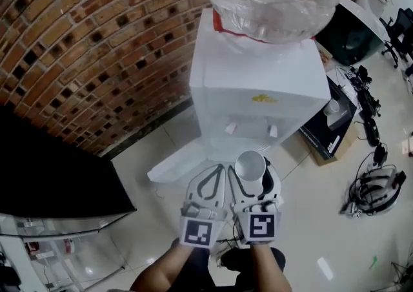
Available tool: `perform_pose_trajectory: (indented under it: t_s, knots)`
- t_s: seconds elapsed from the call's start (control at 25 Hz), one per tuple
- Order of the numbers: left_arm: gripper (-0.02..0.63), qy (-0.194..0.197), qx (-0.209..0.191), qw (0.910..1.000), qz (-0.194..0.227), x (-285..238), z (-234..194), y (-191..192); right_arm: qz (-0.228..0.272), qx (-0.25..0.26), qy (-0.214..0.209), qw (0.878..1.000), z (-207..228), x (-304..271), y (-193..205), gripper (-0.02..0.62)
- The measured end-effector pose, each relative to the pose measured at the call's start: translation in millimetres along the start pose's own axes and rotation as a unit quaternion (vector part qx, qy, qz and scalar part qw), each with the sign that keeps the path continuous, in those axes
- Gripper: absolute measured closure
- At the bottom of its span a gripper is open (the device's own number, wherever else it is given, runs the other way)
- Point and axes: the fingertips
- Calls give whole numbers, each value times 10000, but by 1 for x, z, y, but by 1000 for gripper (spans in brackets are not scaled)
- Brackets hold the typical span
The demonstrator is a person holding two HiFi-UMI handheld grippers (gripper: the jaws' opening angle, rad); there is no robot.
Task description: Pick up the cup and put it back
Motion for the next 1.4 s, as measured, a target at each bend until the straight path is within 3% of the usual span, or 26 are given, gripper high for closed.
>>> perform_pose_trajectory:
  t_s: [0.2,0.52,0.72,1.04,1.4]
  knots:
    - [606,-52,-1,10000,-73,15,3,-78,-38,-229,39,9997,-19,39,-57,261]
    - [606,-57,89,9999,-109,24,12,-183,-500,270,40,9984,-18,67,-153,258]
    - [606,145,94,9997,-199,23,19,-241,-313,74,181,9993,-10,87,-222,258]
    - [606,430,189,9988,-133,14,28,-281,-63,185,219,9996,-9,101,-280,258]
    - [606,501,100,9987,74,1,30,-300,53,174,307,9994,-2,101,-294,258]
Point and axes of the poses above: the fingertips, and each gripper's own axes: x backward along the fingers, z to its right, y out of its underside
